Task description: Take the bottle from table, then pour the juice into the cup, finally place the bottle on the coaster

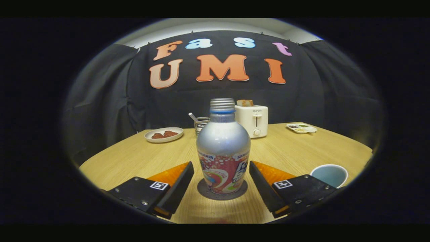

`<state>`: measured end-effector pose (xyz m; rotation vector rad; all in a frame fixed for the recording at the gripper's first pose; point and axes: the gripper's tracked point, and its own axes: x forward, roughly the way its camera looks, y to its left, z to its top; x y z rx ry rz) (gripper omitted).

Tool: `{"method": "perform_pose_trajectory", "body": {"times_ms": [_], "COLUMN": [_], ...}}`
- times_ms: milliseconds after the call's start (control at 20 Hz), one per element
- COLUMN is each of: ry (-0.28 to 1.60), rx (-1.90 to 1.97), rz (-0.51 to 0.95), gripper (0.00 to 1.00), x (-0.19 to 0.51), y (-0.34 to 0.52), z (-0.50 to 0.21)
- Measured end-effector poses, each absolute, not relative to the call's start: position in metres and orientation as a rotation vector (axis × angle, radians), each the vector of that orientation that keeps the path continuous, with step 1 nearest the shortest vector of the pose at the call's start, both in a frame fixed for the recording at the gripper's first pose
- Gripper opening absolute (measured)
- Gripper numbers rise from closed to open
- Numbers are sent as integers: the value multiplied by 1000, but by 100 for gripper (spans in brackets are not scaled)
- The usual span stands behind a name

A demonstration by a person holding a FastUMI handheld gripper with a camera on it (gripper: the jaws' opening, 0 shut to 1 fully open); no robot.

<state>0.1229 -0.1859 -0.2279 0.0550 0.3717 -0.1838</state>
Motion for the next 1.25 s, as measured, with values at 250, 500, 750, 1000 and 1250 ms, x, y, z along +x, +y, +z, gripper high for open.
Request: {"method": "perform_pose_trajectory", "body": {"times_ms": [250,500,750,1000,1250], "ry": [289,153,103,78,56], "rx": [53,56,42,73,19], "rz": [-175,-122,-140,-98,-132], "gripper": [97,97,97,97,97], "x": [104,78,45,21,-1], "y": [-181,-158,-157,-140,-131], "z": [-192,-143,-111,-109,-87]}}
